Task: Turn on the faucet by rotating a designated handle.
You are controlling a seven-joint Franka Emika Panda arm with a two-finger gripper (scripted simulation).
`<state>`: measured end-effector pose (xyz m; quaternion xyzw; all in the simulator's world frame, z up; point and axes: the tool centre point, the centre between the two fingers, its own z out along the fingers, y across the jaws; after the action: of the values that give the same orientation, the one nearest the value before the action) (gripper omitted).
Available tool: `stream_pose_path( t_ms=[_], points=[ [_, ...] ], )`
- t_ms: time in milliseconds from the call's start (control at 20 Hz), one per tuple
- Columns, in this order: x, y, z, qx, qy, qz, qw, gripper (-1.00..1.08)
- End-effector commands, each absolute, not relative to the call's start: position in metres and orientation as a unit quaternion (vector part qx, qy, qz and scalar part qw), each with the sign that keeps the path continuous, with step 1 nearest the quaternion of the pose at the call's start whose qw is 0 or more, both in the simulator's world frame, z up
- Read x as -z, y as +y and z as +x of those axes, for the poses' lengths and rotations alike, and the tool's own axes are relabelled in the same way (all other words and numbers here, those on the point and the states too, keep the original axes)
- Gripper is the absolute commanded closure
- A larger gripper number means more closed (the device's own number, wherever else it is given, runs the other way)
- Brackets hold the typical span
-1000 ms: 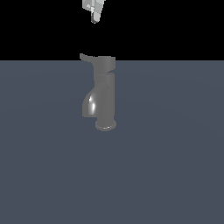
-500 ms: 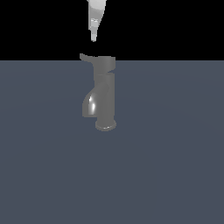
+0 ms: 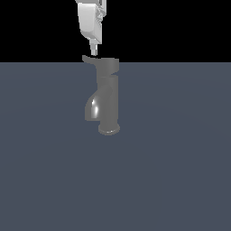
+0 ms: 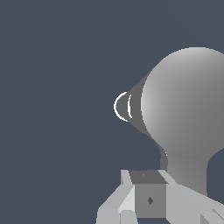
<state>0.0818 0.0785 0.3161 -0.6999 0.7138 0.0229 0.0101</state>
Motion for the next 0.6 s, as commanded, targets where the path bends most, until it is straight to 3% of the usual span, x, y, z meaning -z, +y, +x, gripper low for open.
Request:
stream_pose_path(
  t_ms=[0,550],
  points=[
    [-0.310,0.082,0.089,-0.015,0.728,-0.685,0.006,1.08],
    [-0.297,0.089,0.100,0.000,0.752,-0.659,0.000,1.08]
  ],
)
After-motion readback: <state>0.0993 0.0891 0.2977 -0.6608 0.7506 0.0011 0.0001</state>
